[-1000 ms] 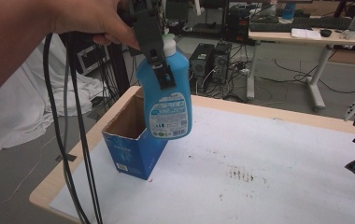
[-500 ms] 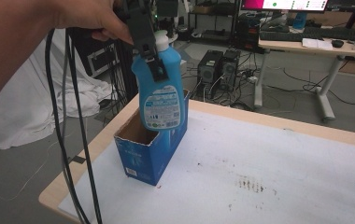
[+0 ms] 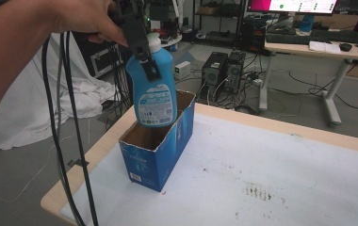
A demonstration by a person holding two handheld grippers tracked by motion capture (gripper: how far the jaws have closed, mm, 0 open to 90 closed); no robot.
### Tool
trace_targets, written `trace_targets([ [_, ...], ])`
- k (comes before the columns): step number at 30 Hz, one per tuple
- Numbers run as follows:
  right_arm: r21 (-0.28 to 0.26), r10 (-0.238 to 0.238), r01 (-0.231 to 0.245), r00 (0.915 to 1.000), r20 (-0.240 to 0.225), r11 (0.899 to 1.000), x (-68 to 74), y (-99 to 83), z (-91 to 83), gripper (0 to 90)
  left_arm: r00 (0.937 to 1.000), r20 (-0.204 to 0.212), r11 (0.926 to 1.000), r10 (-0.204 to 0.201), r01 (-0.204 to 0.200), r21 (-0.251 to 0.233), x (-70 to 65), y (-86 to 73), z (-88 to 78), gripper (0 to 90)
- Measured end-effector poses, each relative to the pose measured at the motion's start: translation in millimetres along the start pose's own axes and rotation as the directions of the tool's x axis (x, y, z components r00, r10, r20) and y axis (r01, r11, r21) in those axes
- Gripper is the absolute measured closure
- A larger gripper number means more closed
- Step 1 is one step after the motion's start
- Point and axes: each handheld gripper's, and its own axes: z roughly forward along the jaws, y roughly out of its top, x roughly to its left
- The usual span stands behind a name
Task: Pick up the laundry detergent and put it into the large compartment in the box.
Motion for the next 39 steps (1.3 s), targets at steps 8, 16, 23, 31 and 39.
trace_targets([
  [8,0.008,0.005,-0.005,1.0000,-0.003,1.000,-1.1,1.7,2.7,2.5,1.0000,-0.006,0.9994,-0.007,0.007,0.035,10.4,-7.0,19.1,38.0],
  [16,0.013,0.004,-0.004,1.0000,-0.004,1.000,-2.7,1.3,4.3,2.5,1.0000,0.000,0.9974,-0.001,0.001,0.072,15.4,-11.4,44.3,38.0],
  [23,0.018,0.008,-0.007,1.0000,-0.006,1.000,-2.5,0.5,5.0,2.4,0.9999,0.013,0.9951,-0.004,0.002,0.099,17.1,-20.0,73.4,38.0],
  [31,0.022,0.002,-0.001,1.0000,-0.005,1.000,-2.2,0.5,5.3,2.5,0.9997,0.025,0.9945,0.000,-0.002,0.104,17.3,-30.7,109.1,38.0],
  [39,0.027,-0.002,0.003,1.0000,-0.007,1.000,-0.6,2.7,6.9,2.5,0.9997,0.024,0.9918,0.000,-0.003,0.128,17.1,-34.5,134.1,38.0],
])
